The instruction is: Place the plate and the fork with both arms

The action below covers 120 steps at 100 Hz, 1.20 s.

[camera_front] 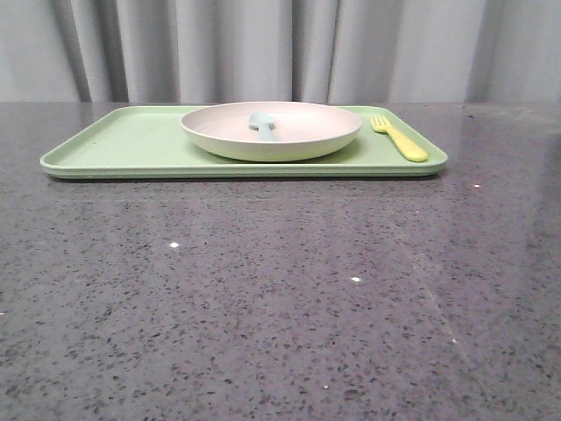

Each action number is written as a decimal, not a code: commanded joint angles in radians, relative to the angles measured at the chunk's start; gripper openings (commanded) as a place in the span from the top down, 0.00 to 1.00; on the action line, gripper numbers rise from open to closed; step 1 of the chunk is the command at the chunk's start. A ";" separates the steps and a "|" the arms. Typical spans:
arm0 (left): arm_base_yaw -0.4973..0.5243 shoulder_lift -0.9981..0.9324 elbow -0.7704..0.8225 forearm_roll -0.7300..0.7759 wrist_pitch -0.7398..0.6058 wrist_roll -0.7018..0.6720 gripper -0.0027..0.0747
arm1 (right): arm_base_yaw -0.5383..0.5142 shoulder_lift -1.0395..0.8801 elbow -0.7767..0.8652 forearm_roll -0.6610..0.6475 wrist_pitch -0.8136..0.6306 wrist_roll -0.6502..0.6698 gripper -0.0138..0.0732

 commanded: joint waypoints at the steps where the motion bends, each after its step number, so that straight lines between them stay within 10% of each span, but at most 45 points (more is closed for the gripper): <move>1: 0.000 -0.031 0.012 -0.009 -0.083 0.002 0.99 | -0.006 0.006 -0.028 -0.014 -0.080 -0.009 0.92; 82: 0.000 -0.031 0.012 -0.009 -0.083 0.002 0.99 | -0.010 0.003 -0.027 -0.135 -0.088 -0.017 0.92; 120: 0.000 -0.031 0.012 -0.009 -0.083 0.002 0.99 | -0.220 -0.191 0.169 -0.142 -0.333 -0.016 0.92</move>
